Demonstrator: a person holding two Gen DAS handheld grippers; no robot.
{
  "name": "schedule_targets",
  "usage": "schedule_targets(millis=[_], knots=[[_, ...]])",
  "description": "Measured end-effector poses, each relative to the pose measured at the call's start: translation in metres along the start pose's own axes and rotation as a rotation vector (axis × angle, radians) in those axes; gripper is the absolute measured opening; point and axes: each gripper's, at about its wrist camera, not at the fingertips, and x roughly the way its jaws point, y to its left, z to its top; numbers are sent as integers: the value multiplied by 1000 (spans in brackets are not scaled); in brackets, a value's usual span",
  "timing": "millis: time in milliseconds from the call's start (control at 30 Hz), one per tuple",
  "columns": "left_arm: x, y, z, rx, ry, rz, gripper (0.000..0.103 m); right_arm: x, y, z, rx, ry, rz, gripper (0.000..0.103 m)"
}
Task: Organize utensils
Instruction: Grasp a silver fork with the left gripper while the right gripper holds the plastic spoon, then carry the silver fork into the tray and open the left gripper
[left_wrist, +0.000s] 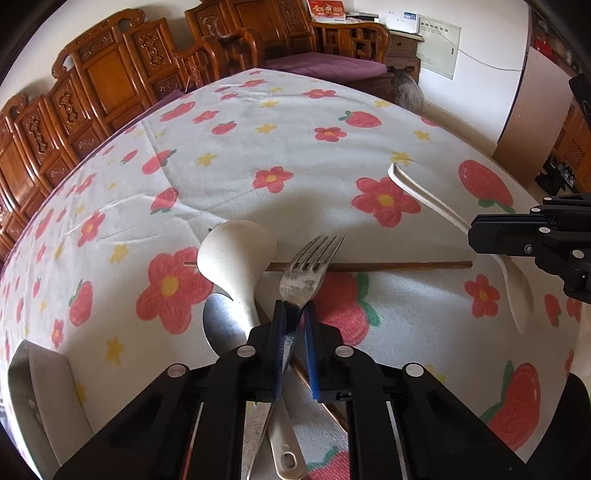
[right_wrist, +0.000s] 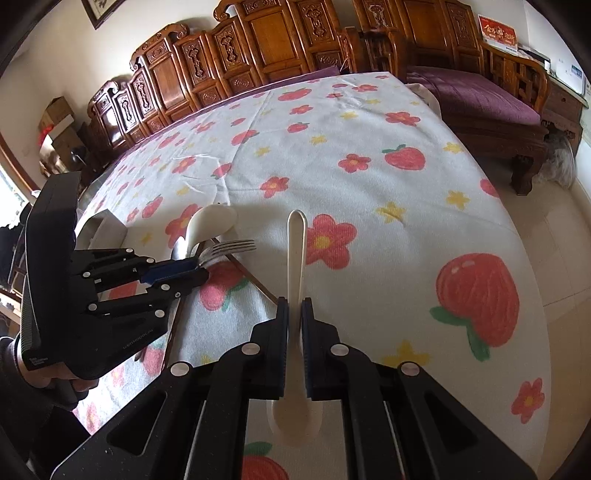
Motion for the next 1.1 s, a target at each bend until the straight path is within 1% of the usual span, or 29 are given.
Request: schedule_targets(millis=[100, 200, 300, 467, 600, 867, 1100], knots=[[-7, -1, -2, 4, -17, 8, 2, 0, 1, 0, -2, 1, 0, 9], [-17, 0, -2, -8, -23, -9, 2, -4, 5, 1, -8, -8, 2, 9], [-32, 2, -2, -19, -47, -7, 2, -11, 12, 4, -19, -24, 5, 9], [-61, 12, 2, -70, -95, -5, 2, -23, 25, 8, -34, -50, 14, 9], [-85, 21, 3, -87, -132, 13, 2, -29, 40, 11, -59, -63, 23, 9], [-122, 50, -7, -140, -169, 36, 2, -29, 78, 13, -120, -66, 37, 9], [-143, 84, -24, -197, -182, 49, 2, -24, 110, 16, -150, -64, 66, 9]])
